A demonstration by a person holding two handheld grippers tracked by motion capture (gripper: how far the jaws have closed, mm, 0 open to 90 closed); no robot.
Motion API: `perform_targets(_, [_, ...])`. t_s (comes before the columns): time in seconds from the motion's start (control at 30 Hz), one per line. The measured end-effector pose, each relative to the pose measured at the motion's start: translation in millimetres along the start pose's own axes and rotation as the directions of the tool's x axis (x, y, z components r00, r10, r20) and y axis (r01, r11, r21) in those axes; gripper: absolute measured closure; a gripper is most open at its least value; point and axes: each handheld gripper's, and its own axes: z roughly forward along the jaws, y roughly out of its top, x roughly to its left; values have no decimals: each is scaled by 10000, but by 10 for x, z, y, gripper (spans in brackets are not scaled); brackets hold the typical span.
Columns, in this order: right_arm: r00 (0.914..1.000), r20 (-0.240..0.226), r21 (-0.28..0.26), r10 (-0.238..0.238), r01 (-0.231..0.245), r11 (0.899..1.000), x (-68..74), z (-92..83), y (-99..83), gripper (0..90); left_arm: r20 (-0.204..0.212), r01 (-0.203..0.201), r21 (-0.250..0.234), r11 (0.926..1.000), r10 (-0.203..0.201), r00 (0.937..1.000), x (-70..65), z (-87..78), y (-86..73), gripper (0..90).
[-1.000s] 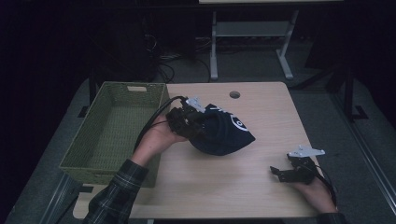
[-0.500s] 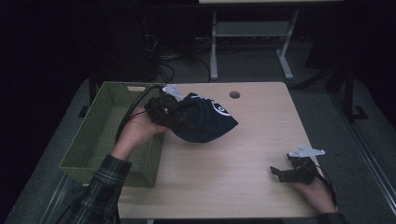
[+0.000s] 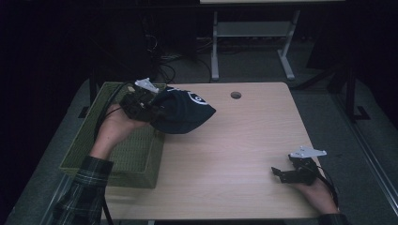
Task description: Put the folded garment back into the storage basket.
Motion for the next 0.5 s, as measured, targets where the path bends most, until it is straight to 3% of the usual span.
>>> perform_targets(0.3, [10000, 4, -3, -5, 5, 10000, 0, 0, 0, 104, -749, 644, -191, 9977, -657, 9950, 214, -188, -188, 703])
perform_targets(0.5, [10000, 1, -1, 0, 0, 10000, 0, 0, 0, 105, -1250, 1113, -170, 9936, -1126, 9857, 338, -271, -330, 703])
